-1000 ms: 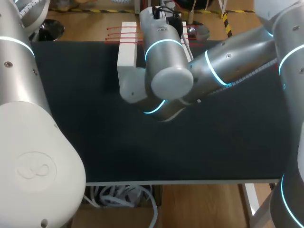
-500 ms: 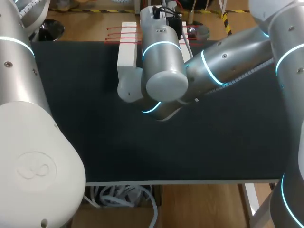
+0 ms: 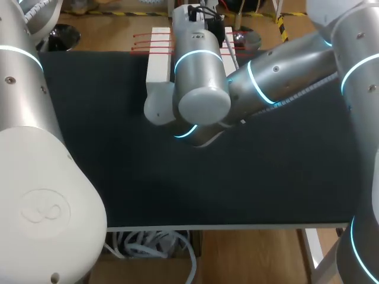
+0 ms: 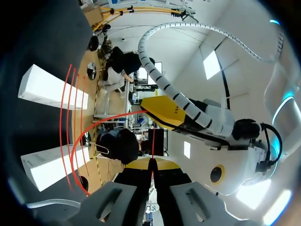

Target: Grab the tape and strap the tape.

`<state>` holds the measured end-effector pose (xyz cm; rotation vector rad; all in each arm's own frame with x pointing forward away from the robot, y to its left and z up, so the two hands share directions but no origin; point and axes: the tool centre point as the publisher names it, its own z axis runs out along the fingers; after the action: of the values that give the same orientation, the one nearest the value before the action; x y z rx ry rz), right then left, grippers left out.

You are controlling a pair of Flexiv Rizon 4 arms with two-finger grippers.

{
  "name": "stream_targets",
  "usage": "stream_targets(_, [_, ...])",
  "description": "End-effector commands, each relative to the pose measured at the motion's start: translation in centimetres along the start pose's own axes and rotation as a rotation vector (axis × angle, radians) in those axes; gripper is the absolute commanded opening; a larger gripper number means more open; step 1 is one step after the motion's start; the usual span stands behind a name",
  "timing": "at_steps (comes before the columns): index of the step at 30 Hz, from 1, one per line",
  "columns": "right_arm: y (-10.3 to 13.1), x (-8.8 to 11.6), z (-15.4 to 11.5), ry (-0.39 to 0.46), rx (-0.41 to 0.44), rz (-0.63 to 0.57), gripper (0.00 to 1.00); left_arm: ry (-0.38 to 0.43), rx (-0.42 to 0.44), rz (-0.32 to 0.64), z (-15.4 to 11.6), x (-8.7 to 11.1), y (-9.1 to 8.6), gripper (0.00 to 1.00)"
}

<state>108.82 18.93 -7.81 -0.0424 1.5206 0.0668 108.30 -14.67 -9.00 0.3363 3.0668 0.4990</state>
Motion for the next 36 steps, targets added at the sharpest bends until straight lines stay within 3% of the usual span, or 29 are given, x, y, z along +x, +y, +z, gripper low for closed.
stream_targets(1, [0.53,-0.1,0.22,0.006,-0.001,-0.007,0.0,0.002,-0.002,0.002,-0.11,-0.01,0.04,0.0])
stream_targets(18, [1.39,0.05,0.2,0.011,-0.005,-0.024,0.0,0.002,-0.002,0.002,-0.11,-0.01,0.04,0.0])
stream_targets(36, [0.53,-0.28,-0.47,-0.002,0.026,-0.032,0.0,0.002,-0.002,0.002,-0.11,-0.01,0.04,0.0])
